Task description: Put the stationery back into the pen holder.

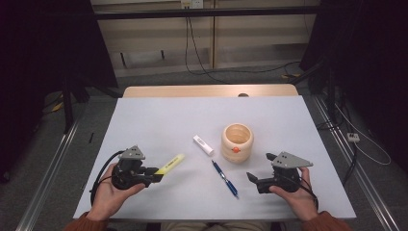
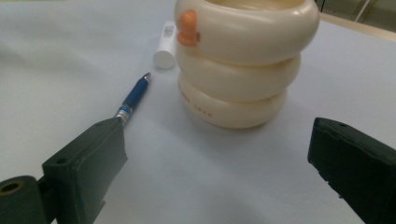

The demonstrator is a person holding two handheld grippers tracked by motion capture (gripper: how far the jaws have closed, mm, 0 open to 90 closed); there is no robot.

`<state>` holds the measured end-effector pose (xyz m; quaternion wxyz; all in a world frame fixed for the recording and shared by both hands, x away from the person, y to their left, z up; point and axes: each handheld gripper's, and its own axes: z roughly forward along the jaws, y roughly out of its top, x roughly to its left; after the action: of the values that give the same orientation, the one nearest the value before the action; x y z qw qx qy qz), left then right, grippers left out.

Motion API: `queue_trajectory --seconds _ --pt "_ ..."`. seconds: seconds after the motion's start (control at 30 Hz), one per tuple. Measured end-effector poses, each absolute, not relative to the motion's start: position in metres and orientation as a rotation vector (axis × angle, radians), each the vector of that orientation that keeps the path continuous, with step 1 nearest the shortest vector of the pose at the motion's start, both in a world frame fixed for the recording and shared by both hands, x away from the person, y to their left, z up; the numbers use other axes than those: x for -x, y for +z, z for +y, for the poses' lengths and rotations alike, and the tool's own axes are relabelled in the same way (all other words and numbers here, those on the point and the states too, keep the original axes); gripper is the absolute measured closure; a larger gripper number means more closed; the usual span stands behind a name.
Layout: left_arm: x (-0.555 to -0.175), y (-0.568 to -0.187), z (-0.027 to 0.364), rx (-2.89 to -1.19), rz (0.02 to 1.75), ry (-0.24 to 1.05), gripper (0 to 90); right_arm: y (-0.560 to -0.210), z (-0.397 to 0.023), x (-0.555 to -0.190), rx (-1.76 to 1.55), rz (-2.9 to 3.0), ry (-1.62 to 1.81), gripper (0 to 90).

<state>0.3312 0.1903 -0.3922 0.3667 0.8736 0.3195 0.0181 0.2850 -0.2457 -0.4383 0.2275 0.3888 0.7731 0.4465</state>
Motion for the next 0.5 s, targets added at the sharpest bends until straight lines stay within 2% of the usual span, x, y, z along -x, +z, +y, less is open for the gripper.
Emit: queue_trajectory --seconds 0.5 --pt "-0.334 -0.397 0.155 -2.299 0.716 -0.095 67.4 -0.440 -0.207 -0.273 -0.868 2.178 1.185 4.8"
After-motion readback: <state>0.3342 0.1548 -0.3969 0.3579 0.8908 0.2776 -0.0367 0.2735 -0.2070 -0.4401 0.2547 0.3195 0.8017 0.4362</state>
